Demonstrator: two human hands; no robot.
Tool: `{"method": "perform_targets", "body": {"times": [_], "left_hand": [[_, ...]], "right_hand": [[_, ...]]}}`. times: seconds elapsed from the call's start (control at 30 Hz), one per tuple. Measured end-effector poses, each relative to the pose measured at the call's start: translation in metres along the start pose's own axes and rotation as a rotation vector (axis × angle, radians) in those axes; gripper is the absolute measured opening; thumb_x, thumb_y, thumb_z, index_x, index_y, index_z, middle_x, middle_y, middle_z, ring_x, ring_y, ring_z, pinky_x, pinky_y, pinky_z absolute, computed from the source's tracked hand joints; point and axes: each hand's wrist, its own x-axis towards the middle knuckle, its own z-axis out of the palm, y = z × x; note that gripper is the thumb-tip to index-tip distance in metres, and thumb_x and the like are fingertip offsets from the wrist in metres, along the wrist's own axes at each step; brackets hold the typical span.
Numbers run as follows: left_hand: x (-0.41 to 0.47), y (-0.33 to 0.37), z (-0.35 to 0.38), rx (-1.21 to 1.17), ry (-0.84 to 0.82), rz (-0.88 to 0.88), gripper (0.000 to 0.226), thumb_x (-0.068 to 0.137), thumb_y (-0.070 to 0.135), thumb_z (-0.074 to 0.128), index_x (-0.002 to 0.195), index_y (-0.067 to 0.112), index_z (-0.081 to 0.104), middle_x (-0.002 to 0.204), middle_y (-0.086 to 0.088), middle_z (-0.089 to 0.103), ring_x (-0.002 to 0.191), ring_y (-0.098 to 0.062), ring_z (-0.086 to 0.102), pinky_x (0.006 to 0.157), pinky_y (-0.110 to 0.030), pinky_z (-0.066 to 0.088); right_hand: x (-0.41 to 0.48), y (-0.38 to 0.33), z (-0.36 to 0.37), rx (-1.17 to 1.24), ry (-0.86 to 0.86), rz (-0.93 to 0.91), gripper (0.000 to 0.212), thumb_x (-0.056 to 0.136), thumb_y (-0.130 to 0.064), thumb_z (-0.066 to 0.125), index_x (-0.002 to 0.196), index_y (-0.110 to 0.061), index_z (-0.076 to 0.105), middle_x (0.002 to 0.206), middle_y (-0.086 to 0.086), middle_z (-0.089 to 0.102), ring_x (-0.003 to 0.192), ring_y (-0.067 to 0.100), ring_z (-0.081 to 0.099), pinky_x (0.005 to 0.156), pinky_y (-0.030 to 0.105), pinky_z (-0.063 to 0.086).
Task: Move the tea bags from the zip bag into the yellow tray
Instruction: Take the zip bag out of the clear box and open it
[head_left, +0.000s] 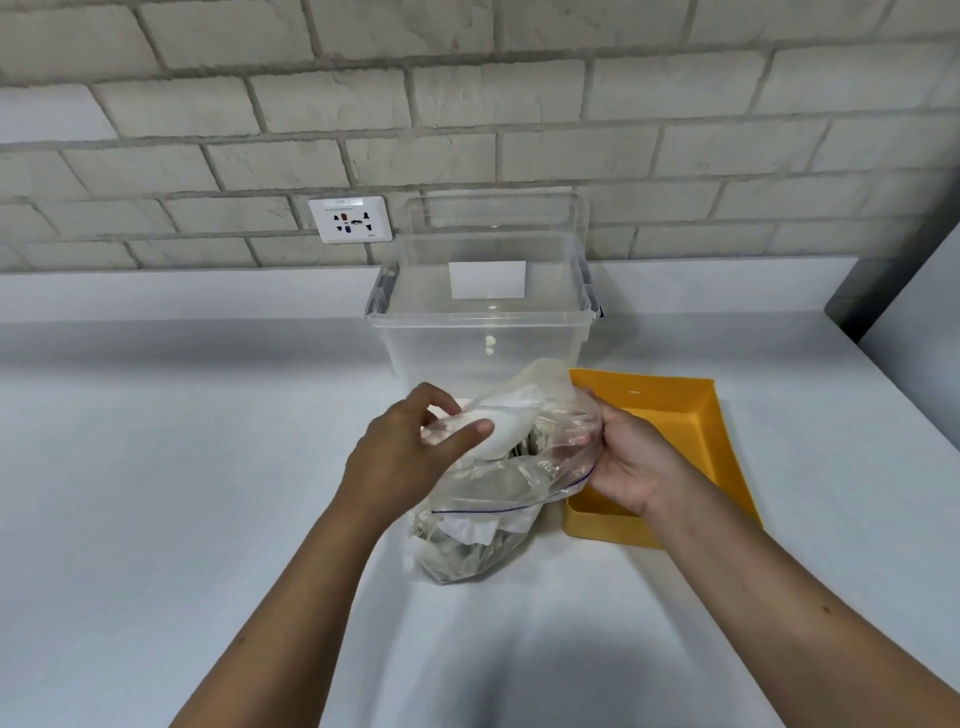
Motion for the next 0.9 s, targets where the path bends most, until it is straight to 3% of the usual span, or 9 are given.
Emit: {"method": "perform_targets", "body": {"times": [0.1, 0.23, 0.3, 0.37, 0.43, 0.5, 0.63, 0.8, 0.9], "left_hand": [[0.002, -0.003, 0.006, -0.141, 0.012, -0.021, 0.030, 0.083, 0.055, 0.070, 0.082, 0.025, 0.068, 0.080, 0.006, 0.070, 0.070, -0.013, 0.069, 0.070, -0.034, 0.053], [0.006, 0.001, 0.009, -0.745, -0.250, -0.285, 0.036, 0.078, 0.045, 0.071, 0.083, 0.009, 0.070, 0.087, -0.008, 0.071, 0.079, -0.018, 0.066, 0.071, -0.031, 0.061], [0.011, 0.001, 0.010, -0.938, -0.349, -0.382, 0.032, 0.080, 0.042, 0.068, 0.089, 0.011, 0.068, 0.087, -0.007, 0.067, 0.081, -0.018, 0.063, 0.078, -0.031, 0.062], [0.015, 0.000, 0.013, -1.011, -0.361, -0.421, 0.027, 0.089, 0.039, 0.063, 0.089, 0.012, 0.066, 0.080, -0.003, 0.066, 0.074, -0.015, 0.064, 0.084, -0.033, 0.058], [0.017, 0.001, 0.018, -0.961, -0.331, -0.412, 0.029, 0.096, 0.040, 0.057, 0.089, 0.013, 0.064, 0.075, -0.001, 0.063, 0.068, -0.012, 0.062, 0.080, -0.030, 0.057], [0.023, 0.010, 0.017, -0.882, -0.290, -0.350, 0.032, 0.100, 0.041, 0.052, 0.083, 0.017, 0.061, 0.070, 0.002, 0.059, 0.062, -0.009, 0.056, 0.070, -0.025, 0.051], [0.050, 0.033, -0.005, -0.653, -0.184, -0.116, 0.038, 0.103, 0.042, 0.047, 0.071, 0.023, 0.058, 0.064, 0.008, 0.058, 0.062, -0.009, 0.051, 0.064, -0.025, 0.044], [0.057, 0.042, -0.010, -0.479, -0.167, 0.064, 0.035, 0.101, 0.038, 0.053, 0.072, 0.019, 0.057, 0.066, 0.005, 0.055, 0.065, -0.010, 0.049, 0.069, -0.025, 0.041], [0.053, 0.019, -0.002, -0.267, -0.182, 0.080, 0.025, 0.100, 0.035, 0.054, 0.083, 0.018, 0.061, 0.077, 0.007, 0.063, 0.069, -0.008, 0.056, 0.074, -0.024, 0.045]], "right_hand": [[-0.003, 0.002, 0.002, -0.115, -0.019, -0.142, 0.044, 0.093, -0.044, 0.058, 0.131, -0.022, 0.056, 0.127, 0.010, 0.065, 0.107, 0.026, 0.064, 0.103, 0.050, 0.041], [-0.019, 0.005, 0.007, -0.480, -0.076, -0.445, 0.045, 0.086, -0.049, 0.061, 0.130, -0.045, 0.052, 0.127, -0.020, 0.060, 0.089, 0.007, 0.068, 0.074, 0.033, 0.056], [-0.026, 0.007, 0.008, -0.795, -0.076, -0.627, 0.061, 0.089, -0.050, 0.059, 0.142, -0.057, 0.029, 0.130, -0.038, 0.043, 0.096, -0.001, 0.060, 0.077, 0.023, 0.052], [-0.026, 0.004, 0.006, -1.167, 0.016, -0.804, 0.075, 0.087, -0.057, 0.056, 0.144, -0.062, 0.007, 0.137, -0.022, 0.034, 0.115, -0.002, 0.045, 0.089, 0.017, 0.043], [-0.022, -0.004, 0.006, -1.396, 0.047, -0.922, 0.075, 0.083, -0.064, 0.056, 0.144, -0.062, 0.011, 0.145, -0.009, 0.022, 0.130, 0.010, 0.034, 0.103, 0.027, 0.037], [-0.015, -0.014, 0.009, -1.541, -0.042, -0.957, 0.057, 0.084, -0.066, 0.053, 0.138, -0.055, 0.038, 0.146, -0.009, 0.029, 0.134, 0.014, 0.033, 0.110, 0.034, 0.034], [-0.007, -0.018, 0.021, -1.308, -0.107, -0.933, 0.026, 0.095, -0.044, 0.053, 0.112, -0.030, 0.067, 0.107, -0.013, 0.065, 0.100, 0.000, 0.060, 0.083, 0.024, 0.047], [-0.004, -0.008, 0.016, -1.192, -0.012, -0.899, 0.024, 0.097, -0.041, 0.050, 0.102, -0.025, 0.067, 0.085, -0.001, 0.070, 0.082, 0.020, 0.064, 0.073, 0.033, 0.048], [0.005, 0.007, 0.006, -1.221, 0.070, -0.845, 0.020, 0.099, -0.031, 0.053, 0.098, -0.021, 0.070, 0.083, -0.012, 0.070, 0.078, 0.008, 0.063, 0.069, 0.028, 0.048]]}}
